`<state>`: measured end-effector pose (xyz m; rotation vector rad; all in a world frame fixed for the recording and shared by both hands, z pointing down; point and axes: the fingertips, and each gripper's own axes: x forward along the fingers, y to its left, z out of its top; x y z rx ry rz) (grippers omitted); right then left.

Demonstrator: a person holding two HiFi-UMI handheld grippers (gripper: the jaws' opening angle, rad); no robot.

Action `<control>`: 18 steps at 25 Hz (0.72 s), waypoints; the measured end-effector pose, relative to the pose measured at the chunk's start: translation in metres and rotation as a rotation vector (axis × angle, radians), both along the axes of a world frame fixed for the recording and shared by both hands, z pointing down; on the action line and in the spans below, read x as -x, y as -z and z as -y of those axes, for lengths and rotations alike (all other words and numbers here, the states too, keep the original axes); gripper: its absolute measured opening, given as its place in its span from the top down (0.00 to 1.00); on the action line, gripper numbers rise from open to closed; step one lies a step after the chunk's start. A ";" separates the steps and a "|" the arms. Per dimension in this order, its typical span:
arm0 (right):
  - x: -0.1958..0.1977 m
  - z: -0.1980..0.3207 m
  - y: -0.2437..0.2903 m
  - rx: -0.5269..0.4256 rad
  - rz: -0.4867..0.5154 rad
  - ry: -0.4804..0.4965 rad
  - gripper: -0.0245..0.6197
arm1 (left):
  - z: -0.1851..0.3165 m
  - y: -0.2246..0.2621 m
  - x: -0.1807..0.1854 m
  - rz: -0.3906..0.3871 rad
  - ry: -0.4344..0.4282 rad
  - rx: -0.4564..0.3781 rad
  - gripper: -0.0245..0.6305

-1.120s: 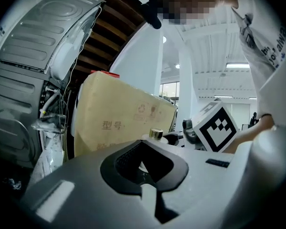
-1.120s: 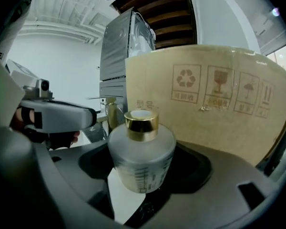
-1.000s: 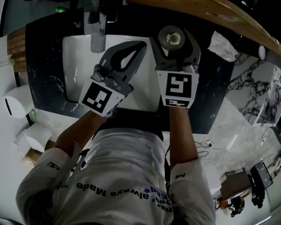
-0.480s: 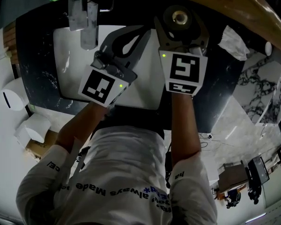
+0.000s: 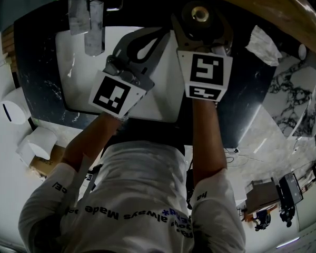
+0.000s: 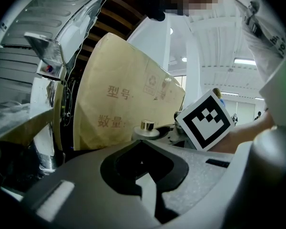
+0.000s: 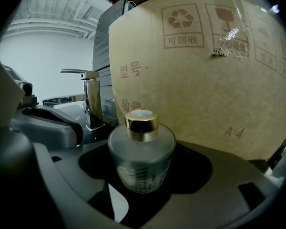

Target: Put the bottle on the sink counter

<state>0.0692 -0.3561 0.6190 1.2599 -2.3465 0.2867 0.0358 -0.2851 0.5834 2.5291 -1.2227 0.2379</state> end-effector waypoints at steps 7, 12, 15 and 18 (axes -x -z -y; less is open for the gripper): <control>0.000 -0.001 -0.006 0.013 0.010 0.000 0.45 | 0.001 0.001 0.000 -0.004 0.003 -0.003 0.96; 0.002 -0.001 -0.007 0.019 0.026 0.008 0.44 | -0.002 0.004 -0.001 -0.009 0.001 -0.003 0.96; -0.002 -0.004 -0.006 0.029 0.043 -0.007 0.40 | -0.005 0.011 -0.003 -0.019 -0.006 -0.010 0.96; -0.014 -0.011 0.005 0.024 0.061 -0.037 0.39 | -0.011 0.023 -0.005 -0.028 -0.014 -0.017 0.96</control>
